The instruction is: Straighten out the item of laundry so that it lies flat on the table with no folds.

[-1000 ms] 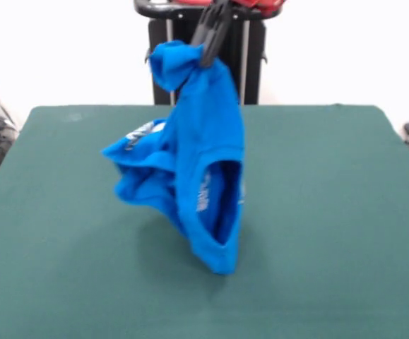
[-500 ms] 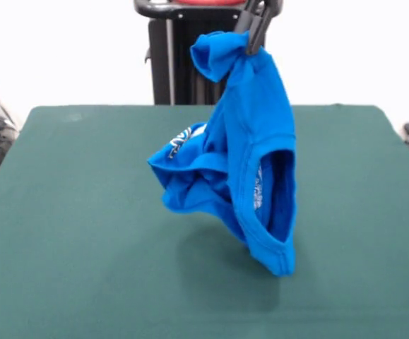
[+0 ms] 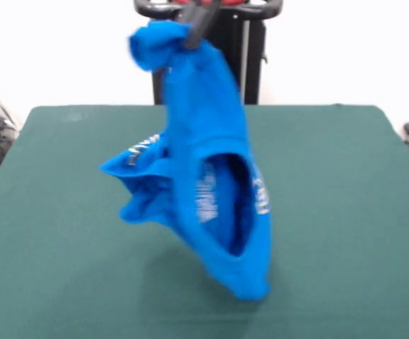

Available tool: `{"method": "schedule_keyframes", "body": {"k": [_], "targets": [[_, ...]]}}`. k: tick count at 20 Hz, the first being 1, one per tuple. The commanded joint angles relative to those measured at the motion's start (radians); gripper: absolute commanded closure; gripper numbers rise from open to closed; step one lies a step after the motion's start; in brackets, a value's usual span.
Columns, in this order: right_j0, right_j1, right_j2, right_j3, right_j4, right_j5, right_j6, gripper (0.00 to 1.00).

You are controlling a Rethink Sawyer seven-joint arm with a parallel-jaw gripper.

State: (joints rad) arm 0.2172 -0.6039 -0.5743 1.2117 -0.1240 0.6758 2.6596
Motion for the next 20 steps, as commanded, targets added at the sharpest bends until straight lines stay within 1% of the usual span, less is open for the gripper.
{"method": "schedule_keyframes", "body": {"k": [1,4,6,7,10,12,14,17,18,20], "targets": [[0.032,0.17,-0.149,-0.019,-0.11,-0.138,0.28,1.0],[0.055,0.225,-0.228,-0.009,-0.134,-0.209,0.331,1.0],[0.079,0.283,-0.298,-0.006,-0.136,-0.259,0.378,1.0],[0.096,0.317,-0.336,-0.001,-0.142,-0.284,0.412,1.0],[0.165,0.482,-0.49,0.021,-0.115,-0.353,0.548,1.0],[0.203,0.602,-0.573,0.04,-0.065,-0.389,0.626,1.0],[0.233,0.709,-0.626,0.056,-0.015,-0.421,0.68,1.0],[0.279,0.857,-0.705,0.071,0.052,-0.427,0.764,1.0],[0.293,0.897,-0.727,0.073,0.075,-0.413,0.793,1.0],[0.312,0.929,-0.736,0.075,0.103,-0.385,0.798,1.0]]}}
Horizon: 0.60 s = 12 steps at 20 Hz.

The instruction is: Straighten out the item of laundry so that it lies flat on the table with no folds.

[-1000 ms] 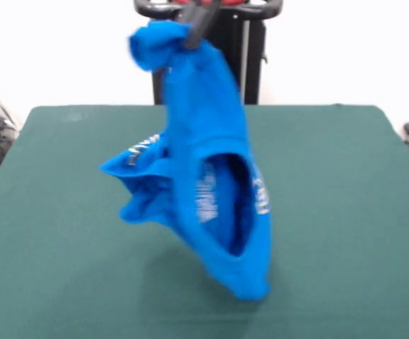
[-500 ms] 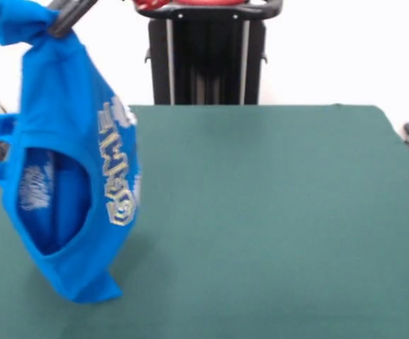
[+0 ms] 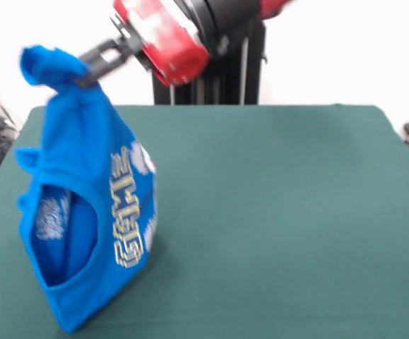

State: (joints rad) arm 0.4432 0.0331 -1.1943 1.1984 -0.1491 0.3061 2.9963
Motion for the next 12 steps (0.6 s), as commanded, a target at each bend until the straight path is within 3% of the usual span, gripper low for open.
{"method": "schedule_keyframes", "body": {"k": [1,12], "targets": [[0.092,0.289,-0.108,0.089,0.134,-0.005,0.447,1.0],[0.122,0.178,0.142,0.072,0.184,0.044,0.282,1.0]]}}
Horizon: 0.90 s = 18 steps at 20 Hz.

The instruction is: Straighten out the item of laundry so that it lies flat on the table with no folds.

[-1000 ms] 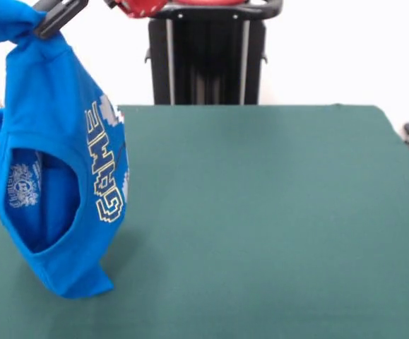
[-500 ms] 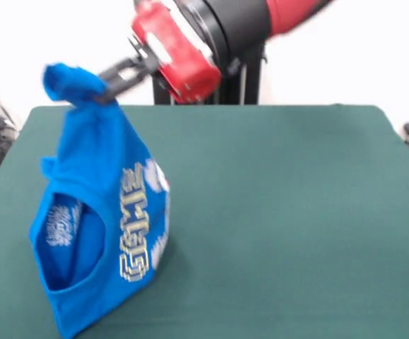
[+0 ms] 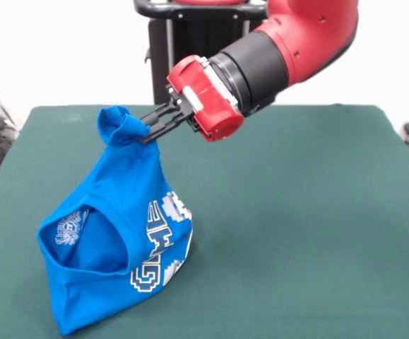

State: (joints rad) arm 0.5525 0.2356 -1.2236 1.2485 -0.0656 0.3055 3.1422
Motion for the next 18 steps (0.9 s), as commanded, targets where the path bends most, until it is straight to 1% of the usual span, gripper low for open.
{"method": "schedule_keyframes", "body": {"k": [1,3,5,6,10,12,14,16,18], "targets": [[0.016,-0.034,0.183,0.02,0.105,0.048,0.128,1.0],[0.018,-0.056,0.2,0.015,0.1,0.065,0.096,1.0],[0.007,-0.108,0.227,0.013,0.071,0.096,0.021,1.0],[-0.006,-0.147,0.258,0.016,0.056,0.107,-0.023,1.0],[-0.09,-0.33,0.449,0.04,0.025,0.108,-0.159,1.0],[-0.124,-0.39,0.533,0.037,0.019,0.123,-0.201,1.0],[-0.128,-0.412,0.566,0.016,0.031,0.166,-0.193,1.0],[-0.125,-0.418,0.57,-0.027,0.038,0.242,-0.185,1.0],[-0.123,-0.415,0.552,-0.099,0.018,0.374,-0.225,1.0]]}}
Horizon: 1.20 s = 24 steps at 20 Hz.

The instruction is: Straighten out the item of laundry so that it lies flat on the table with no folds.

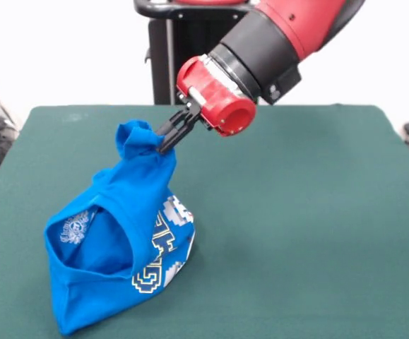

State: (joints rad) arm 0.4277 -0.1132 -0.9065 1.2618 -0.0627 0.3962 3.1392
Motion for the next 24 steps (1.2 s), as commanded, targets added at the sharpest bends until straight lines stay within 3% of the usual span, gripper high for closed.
{"method": "schedule_keyframes", "body": {"k": [1,6,13,24], "targets": [[-0.004,-0.067,0.235,-0.142,0.006,0.331,-0.246,1.0],[-0.09,-0.088,0.345,-0.265,0.005,0.568,-0.396,1.0],[-0.214,-0.126,0.554,-0.333,0.109,0.747,-0.404,1.0],[-0.239,-0.107,0.59,-0.513,0.065,1.021,-0.361,1.0]]}}
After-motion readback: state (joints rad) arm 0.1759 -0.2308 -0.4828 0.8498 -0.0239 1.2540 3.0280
